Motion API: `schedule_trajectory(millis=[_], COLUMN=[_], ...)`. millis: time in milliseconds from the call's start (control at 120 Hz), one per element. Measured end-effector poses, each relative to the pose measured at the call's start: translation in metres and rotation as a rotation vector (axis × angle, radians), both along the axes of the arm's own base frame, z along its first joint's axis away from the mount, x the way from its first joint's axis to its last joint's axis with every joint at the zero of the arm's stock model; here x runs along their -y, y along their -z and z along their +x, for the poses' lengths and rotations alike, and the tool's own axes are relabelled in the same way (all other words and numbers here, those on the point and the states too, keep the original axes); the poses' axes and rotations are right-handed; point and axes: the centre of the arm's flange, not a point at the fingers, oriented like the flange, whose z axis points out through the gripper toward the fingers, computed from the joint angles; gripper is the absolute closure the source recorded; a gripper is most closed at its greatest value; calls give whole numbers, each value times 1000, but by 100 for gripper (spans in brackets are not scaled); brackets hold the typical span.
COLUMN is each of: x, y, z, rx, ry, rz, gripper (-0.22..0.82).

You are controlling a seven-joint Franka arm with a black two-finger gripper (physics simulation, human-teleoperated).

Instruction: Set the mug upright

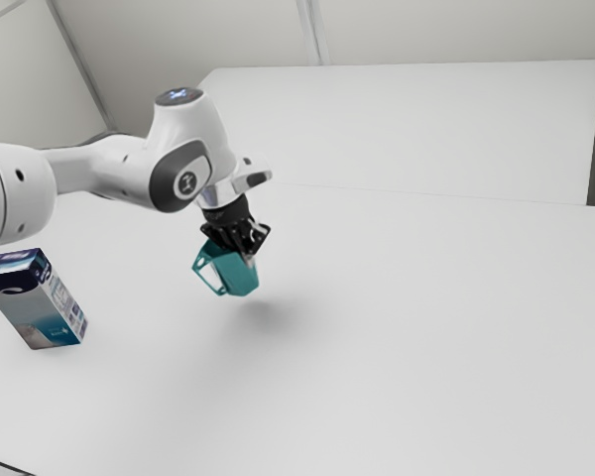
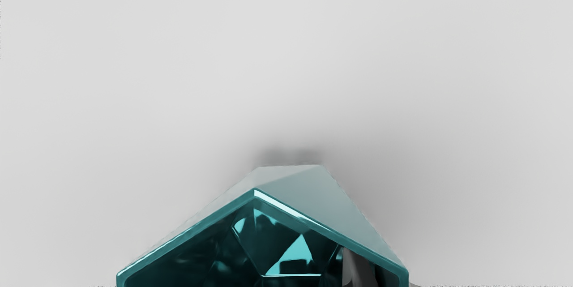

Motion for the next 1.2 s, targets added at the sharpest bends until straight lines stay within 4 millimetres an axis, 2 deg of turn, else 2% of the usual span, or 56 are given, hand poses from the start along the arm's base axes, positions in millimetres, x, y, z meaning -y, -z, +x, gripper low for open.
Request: schedule_trajectory(millis=[233,608,958,1117,1200], x=[-1,0,1,2,2], y=[14,53,63,57,50], z=[-7,1,4,4,3], rx=[-19,-42,-30,-25,-16], ry=[-27,-62,-84,-91,-93], rz=[6,3,-4,-13,-16], gripper=[78,78,78,43,29])
